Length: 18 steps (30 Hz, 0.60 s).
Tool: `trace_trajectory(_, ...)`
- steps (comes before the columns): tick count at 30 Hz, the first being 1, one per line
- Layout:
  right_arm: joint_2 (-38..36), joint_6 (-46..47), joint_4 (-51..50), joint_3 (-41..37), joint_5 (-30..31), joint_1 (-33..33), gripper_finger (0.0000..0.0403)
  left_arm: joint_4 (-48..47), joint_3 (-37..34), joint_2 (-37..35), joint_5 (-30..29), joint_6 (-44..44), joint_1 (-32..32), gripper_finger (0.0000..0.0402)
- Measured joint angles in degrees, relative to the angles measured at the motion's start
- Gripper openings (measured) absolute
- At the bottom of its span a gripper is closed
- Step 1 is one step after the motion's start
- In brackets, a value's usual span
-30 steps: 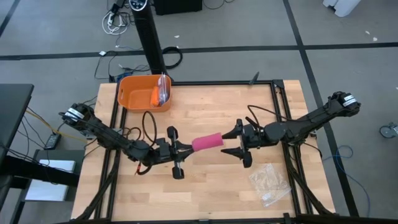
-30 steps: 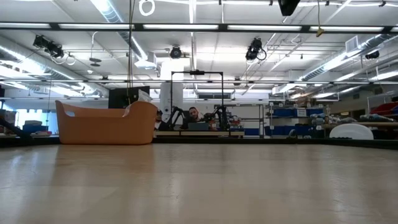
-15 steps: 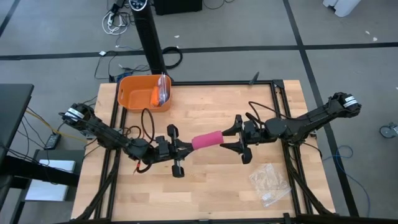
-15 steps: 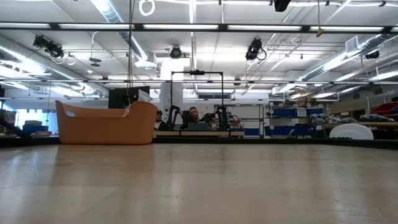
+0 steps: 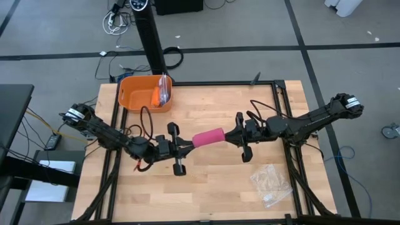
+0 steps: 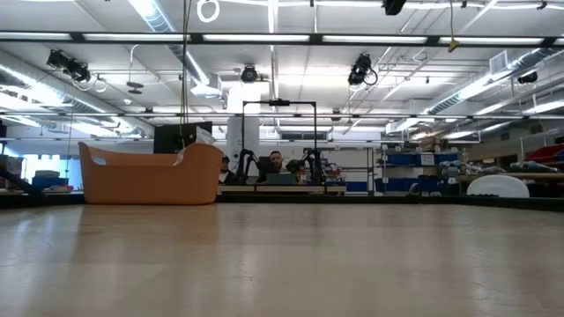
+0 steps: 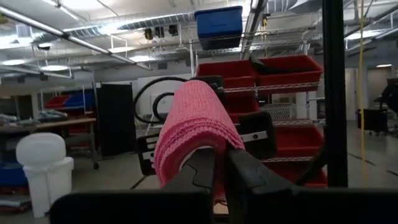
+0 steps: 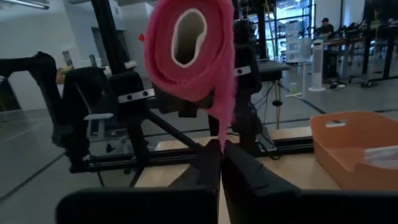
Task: Roll bandage
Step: Roll the pink bandage
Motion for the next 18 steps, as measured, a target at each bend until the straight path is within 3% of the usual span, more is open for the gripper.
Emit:
trace_trajectory(6, -0.04, 2.36, 0.20, 0.02, -4.08, 0.62, 0.0003, 0.66, 0.00, 0.00, -3.82, 3.82, -0.03, 0.0019)
trace_trajectory(18, -0.07, 2.71, 3.15, 0.80, -4.55, 0.39, 0.0002, -3.75, 0.00, 1.07, -6.91, 3.85, -0.03, 0.0019)
